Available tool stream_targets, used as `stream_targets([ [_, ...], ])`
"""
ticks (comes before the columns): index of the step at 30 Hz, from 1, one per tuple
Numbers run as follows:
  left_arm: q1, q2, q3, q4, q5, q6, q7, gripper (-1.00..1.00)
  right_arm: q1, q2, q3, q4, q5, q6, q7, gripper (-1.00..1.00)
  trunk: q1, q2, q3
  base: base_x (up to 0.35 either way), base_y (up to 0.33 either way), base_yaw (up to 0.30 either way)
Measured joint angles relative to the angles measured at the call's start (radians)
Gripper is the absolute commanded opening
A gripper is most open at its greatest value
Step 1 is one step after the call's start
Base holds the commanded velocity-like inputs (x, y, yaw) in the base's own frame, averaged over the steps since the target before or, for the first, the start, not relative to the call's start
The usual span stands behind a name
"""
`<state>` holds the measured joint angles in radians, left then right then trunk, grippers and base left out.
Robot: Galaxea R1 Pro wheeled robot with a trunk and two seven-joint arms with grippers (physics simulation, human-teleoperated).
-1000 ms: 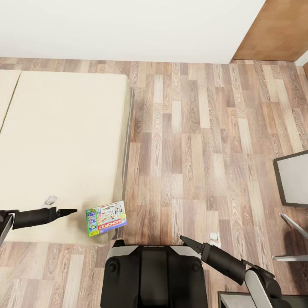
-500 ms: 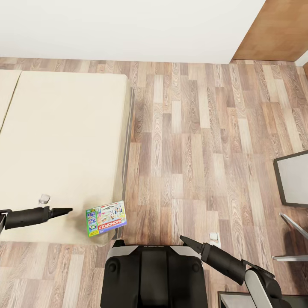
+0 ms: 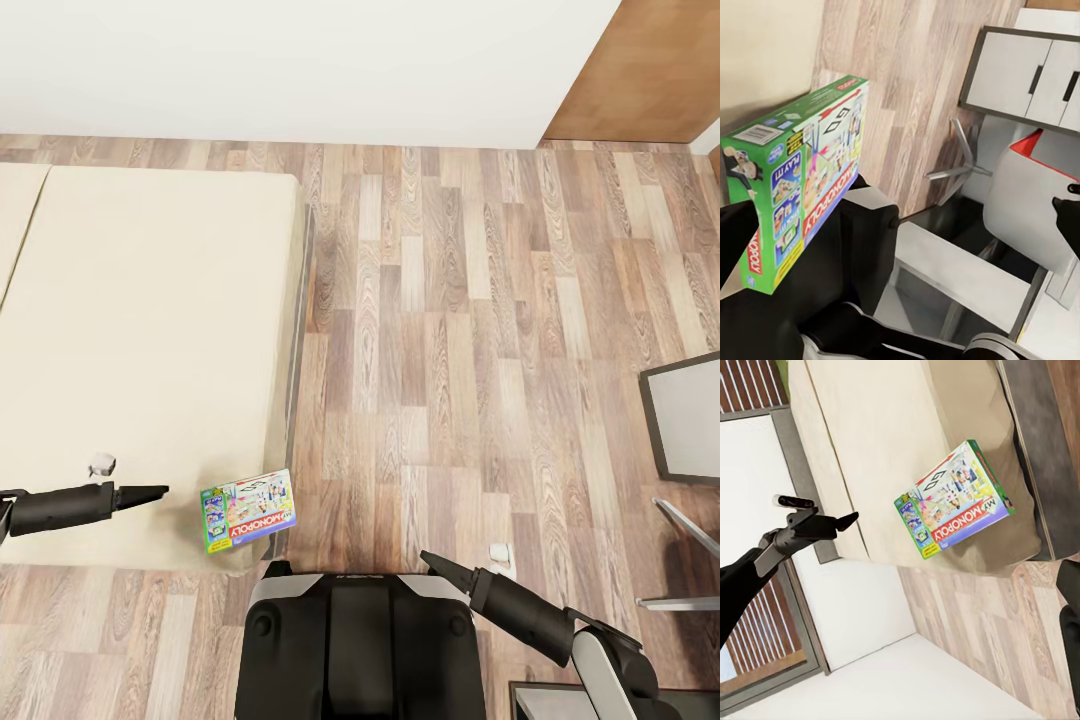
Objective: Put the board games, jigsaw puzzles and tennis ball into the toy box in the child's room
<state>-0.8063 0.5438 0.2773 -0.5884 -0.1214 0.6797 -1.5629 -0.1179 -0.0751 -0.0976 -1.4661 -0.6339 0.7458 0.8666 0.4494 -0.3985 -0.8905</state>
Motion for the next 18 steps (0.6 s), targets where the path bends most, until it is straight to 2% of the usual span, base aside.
stream_targets([
  [10,0.000,-0.002,-0.008,0.000,0.004,0.002,0.000,1.00,0.000,0.000,-0.031,0.000,-0.002,0.001,0.004,1.00,0.000,0.000,0.000,-0.010,0.000,0.000],
  [18,0.000,-0.004,-0.011,0.000,0.005,0.004,0.000,1.00,0.000,0.000,-0.041,0.000,-0.005,0.002,0.008,1.00,0.000,0.000,0.000,-0.100,0.000,0.000],
])
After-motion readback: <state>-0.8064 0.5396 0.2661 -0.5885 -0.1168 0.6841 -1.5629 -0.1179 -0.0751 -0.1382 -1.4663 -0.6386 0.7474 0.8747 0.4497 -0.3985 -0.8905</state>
